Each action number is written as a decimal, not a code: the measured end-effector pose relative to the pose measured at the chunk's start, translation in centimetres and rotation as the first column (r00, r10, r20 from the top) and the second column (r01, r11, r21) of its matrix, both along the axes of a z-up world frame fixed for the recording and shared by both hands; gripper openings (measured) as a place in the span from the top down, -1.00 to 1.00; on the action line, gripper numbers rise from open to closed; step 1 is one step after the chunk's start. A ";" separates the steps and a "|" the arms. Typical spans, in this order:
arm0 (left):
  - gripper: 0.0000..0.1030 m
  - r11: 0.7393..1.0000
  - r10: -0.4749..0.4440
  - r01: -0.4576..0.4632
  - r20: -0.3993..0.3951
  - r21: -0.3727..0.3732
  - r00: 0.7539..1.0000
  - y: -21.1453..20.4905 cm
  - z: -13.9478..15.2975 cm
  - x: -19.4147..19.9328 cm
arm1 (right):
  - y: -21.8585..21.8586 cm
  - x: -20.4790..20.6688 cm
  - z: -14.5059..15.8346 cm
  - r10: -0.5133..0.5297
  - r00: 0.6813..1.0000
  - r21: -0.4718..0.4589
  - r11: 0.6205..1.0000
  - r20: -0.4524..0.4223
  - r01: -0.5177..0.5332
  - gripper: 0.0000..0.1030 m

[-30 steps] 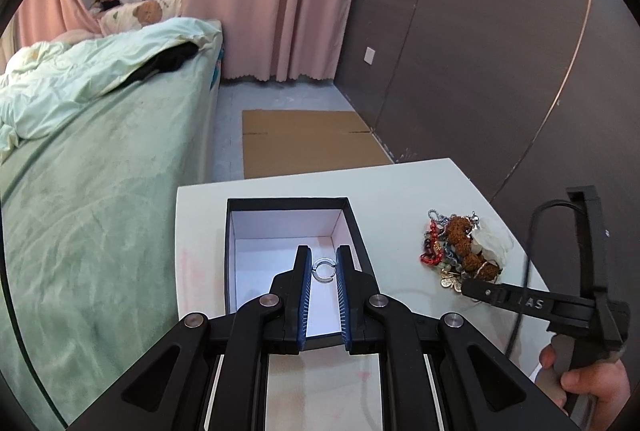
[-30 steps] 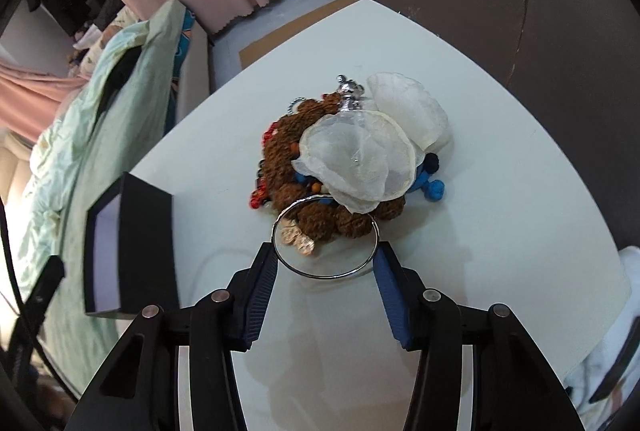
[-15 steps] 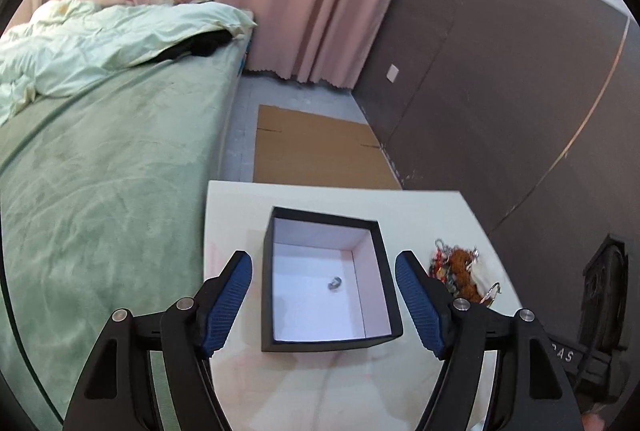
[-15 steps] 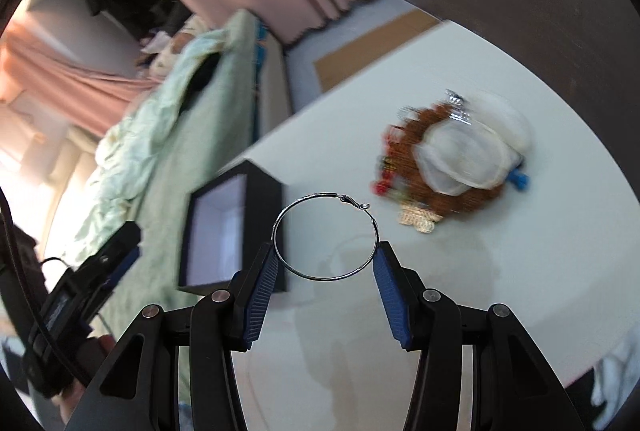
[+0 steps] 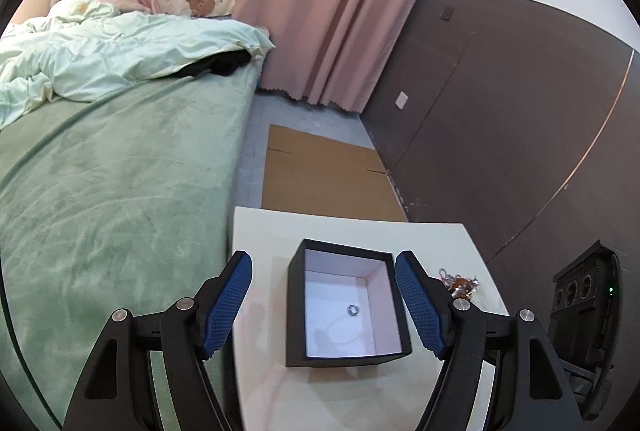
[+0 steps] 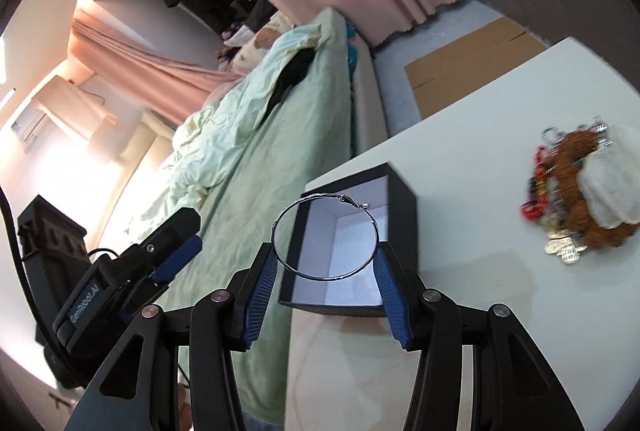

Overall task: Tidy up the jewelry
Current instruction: 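Open the left tool over the box while the right tool carries the hoop into the box, then move the right tool to the white fabric flower while the left tool approaches the bead bracelet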

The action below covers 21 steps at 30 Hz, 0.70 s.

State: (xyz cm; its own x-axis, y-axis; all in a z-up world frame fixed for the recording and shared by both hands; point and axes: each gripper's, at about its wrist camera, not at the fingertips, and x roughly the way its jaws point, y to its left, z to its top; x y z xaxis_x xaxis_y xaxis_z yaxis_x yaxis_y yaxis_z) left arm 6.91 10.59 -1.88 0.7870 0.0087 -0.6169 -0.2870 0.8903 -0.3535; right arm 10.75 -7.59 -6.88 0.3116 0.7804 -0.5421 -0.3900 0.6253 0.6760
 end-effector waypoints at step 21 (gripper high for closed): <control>-0.56 0.999 -0.022 0.021 -0.041 -0.027 0.999 -1.0 -1.2 0.8 | -4.0 1.0 0.6 -0.102 0.994 -0.014 0.995 -0.025 0.102 -0.59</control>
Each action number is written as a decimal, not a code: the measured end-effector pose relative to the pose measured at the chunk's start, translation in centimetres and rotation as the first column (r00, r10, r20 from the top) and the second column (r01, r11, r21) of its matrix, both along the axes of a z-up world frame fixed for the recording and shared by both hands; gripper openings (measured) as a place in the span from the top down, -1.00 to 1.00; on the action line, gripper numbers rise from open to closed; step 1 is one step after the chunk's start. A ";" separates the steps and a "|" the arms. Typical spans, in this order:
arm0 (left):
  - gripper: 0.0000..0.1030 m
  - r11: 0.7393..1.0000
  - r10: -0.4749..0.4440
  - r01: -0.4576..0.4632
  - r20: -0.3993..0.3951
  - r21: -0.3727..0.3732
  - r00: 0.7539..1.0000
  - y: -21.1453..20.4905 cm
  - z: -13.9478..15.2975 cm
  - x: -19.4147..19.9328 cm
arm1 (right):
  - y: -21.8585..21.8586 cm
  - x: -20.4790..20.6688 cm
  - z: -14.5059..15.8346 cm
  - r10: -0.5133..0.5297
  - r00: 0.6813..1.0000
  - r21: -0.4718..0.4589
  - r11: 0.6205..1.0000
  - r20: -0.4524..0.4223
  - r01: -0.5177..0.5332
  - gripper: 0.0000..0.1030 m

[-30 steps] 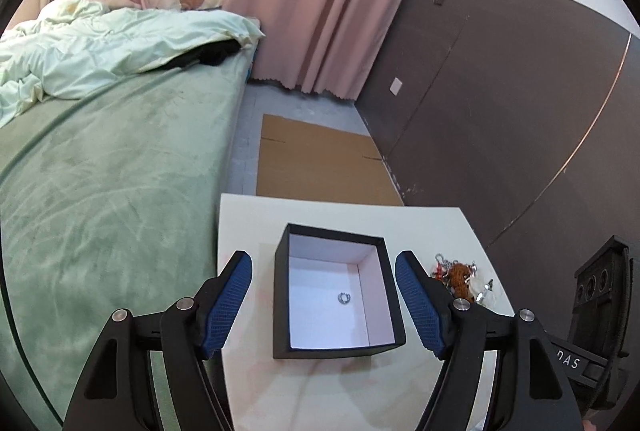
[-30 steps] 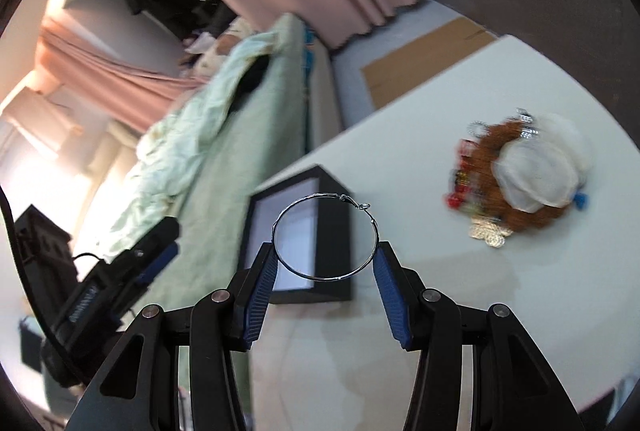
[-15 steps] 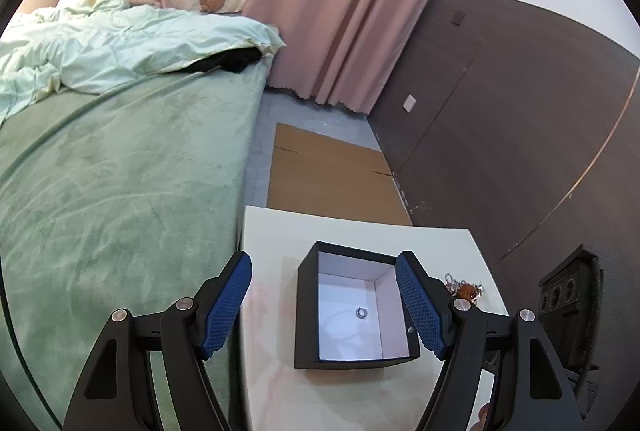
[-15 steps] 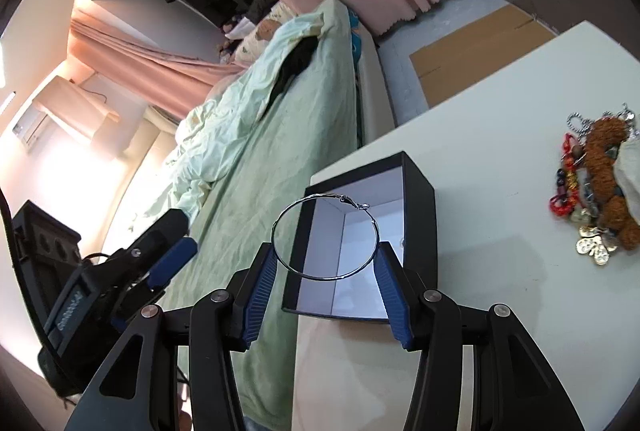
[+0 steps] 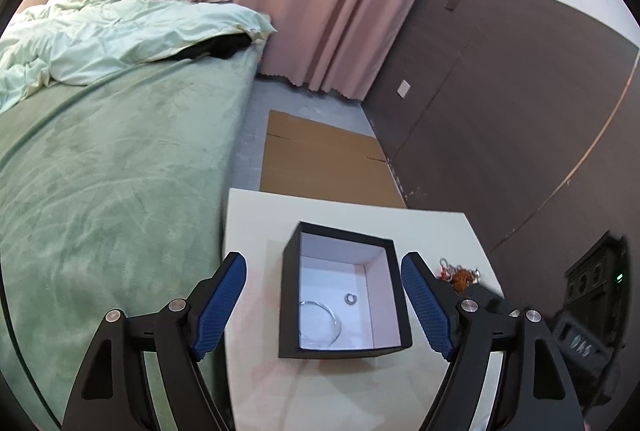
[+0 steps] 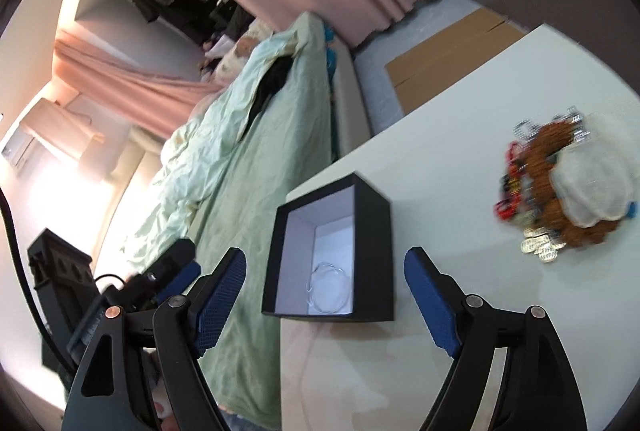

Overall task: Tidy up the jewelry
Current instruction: 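Move the right tool to the white fabric flower while the left tool approaches the bead bracelet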

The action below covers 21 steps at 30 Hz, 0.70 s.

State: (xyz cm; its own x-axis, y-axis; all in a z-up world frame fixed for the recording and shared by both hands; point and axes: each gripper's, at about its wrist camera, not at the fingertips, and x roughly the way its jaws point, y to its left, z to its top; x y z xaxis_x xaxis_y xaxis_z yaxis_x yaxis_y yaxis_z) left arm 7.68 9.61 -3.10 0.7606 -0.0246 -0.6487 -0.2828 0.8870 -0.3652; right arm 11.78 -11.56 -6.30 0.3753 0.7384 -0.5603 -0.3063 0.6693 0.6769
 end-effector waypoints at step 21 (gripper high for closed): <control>-0.56 0.979 -0.191 0.193 -0.034 0.070 0.981 -8.8 -1.3 2.9 | -12.0 0.8 1.6 -0.235 0.972 -0.099 0.967 0.007 0.235 -0.82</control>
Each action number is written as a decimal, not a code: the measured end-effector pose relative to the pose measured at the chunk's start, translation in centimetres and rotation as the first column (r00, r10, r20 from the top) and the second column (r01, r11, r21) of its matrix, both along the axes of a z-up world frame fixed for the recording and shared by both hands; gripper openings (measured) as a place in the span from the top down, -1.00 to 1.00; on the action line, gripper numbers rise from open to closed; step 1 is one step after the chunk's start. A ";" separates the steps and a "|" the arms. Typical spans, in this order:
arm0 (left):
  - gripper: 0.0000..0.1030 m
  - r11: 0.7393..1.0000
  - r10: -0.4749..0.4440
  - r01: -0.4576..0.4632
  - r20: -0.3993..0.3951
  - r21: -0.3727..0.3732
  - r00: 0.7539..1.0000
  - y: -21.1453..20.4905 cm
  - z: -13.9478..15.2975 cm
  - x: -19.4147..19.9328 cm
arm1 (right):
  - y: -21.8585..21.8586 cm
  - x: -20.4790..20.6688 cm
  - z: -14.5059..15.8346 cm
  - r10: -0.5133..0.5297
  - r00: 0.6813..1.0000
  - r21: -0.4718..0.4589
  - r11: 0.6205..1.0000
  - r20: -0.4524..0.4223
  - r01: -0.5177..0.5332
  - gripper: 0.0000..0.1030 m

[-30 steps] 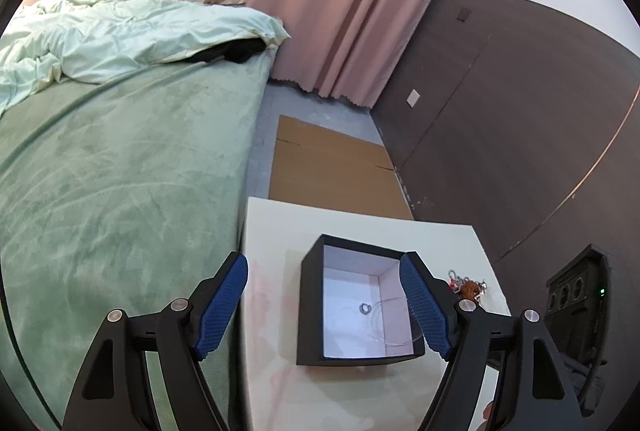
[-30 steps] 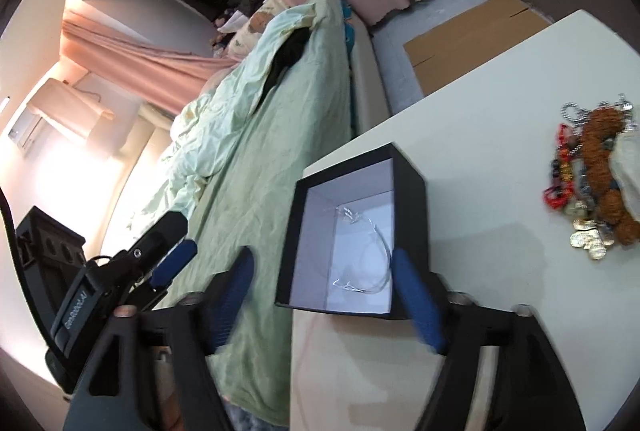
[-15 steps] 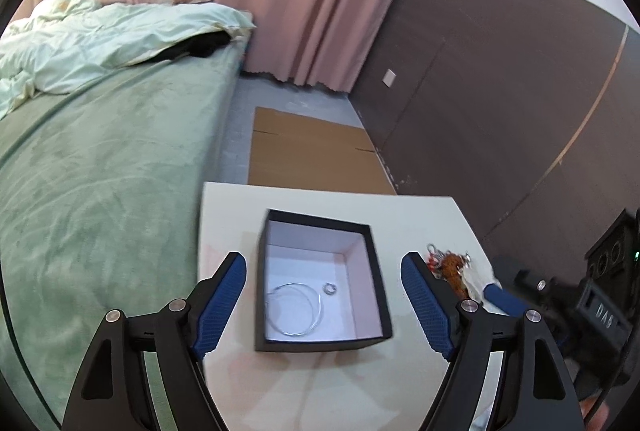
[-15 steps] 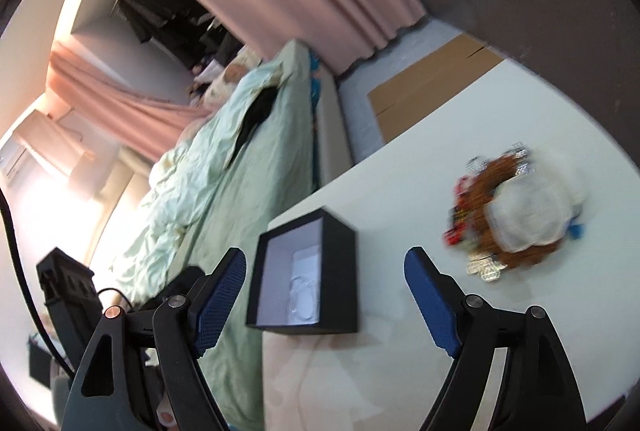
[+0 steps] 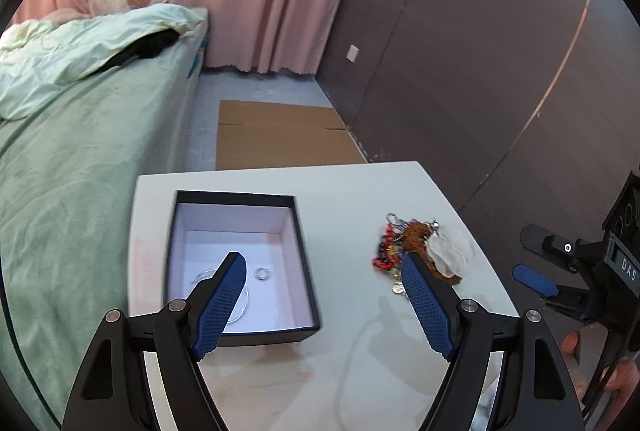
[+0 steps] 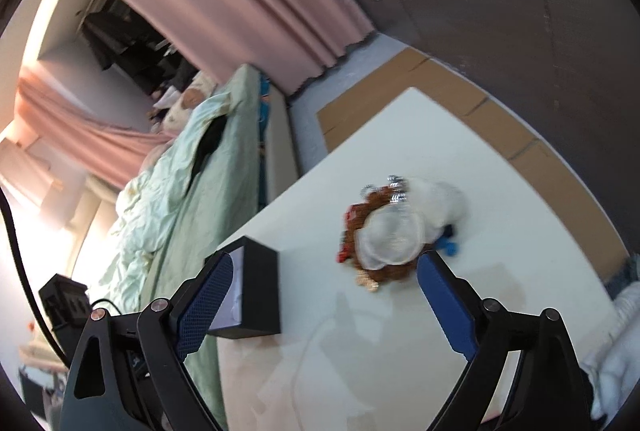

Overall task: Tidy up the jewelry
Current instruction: 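Move the right tool to the white fabric flower while the left tool approaches the bead bracelet, then grasp the white flower with the right tool while the left tool grasps the brown bead bracelet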

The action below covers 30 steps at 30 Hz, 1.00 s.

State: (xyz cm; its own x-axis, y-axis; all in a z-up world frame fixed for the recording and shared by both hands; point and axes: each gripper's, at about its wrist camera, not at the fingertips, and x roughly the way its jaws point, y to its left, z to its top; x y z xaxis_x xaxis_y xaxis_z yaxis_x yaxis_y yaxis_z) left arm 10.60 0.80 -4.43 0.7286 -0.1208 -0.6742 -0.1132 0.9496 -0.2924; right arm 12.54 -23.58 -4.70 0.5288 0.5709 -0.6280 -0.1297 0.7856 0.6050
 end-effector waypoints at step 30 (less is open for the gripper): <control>-0.51 0.996 -0.083 0.083 0.012 0.021 0.996 -3.0 -1.3 5.0 | -0.3 6.5 -6.9 -0.118 0.960 -0.085 0.991 -0.253 0.099 0.70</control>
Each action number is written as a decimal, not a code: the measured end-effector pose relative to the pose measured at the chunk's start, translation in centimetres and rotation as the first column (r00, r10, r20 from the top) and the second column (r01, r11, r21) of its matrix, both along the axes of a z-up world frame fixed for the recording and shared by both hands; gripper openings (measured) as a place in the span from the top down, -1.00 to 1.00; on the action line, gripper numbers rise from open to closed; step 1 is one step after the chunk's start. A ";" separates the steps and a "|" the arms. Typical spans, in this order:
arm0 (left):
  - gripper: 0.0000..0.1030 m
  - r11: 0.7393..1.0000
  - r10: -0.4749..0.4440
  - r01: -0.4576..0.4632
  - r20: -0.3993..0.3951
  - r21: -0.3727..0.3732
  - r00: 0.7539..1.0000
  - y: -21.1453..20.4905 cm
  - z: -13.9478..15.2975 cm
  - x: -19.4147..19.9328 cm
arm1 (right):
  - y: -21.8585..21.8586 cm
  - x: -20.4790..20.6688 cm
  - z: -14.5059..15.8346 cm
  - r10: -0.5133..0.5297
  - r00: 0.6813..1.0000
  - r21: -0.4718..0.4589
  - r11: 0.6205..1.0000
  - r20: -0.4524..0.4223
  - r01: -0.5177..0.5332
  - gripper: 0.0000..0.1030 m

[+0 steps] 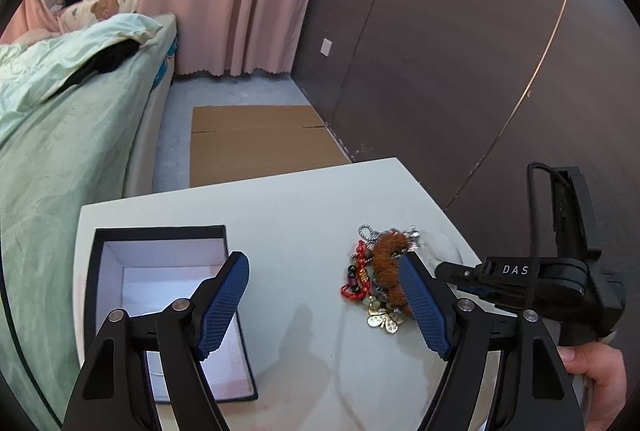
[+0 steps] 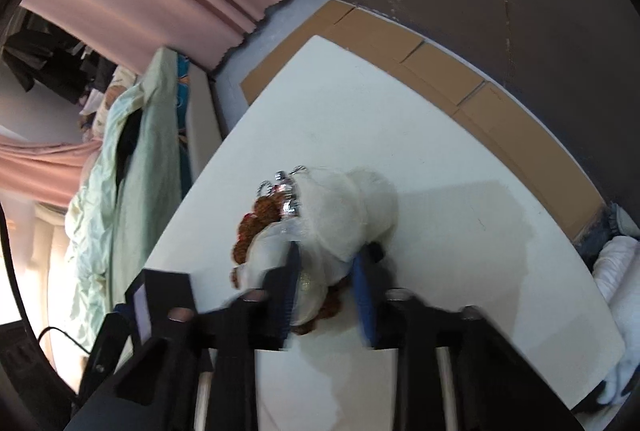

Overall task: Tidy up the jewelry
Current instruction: 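Grasp the white flower with the right tool while the left tool grasps the brown bead bracelet, then carry the bead bracelet with the left tool into the box while the right tool drops the flower in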

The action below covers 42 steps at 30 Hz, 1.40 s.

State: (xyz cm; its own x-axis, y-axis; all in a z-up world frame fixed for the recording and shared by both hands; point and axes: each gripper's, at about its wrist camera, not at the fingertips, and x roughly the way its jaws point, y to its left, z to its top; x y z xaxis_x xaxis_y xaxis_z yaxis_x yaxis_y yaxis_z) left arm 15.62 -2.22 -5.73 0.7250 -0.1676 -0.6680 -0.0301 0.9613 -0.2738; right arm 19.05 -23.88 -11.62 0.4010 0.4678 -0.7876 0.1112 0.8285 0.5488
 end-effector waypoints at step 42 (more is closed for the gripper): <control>0.61 0.994 -0.098 0.093 -0.103 -0.048 0.990 -6.7 -5.0 1.8 | -4.6 -2.3 5.4 -0.083 0.980 0.202 0.978 0.182 0.046 0.95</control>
State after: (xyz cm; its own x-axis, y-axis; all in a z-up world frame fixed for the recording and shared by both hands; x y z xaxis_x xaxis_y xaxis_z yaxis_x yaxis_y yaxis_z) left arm 17.40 -8.96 -10.69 0.6301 -0.2633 -0.7305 0.0306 0.9484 -0.3155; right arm 16.75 -28.47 -6.18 0.5675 0.5737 -0.5906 0.0401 0.6972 0.7158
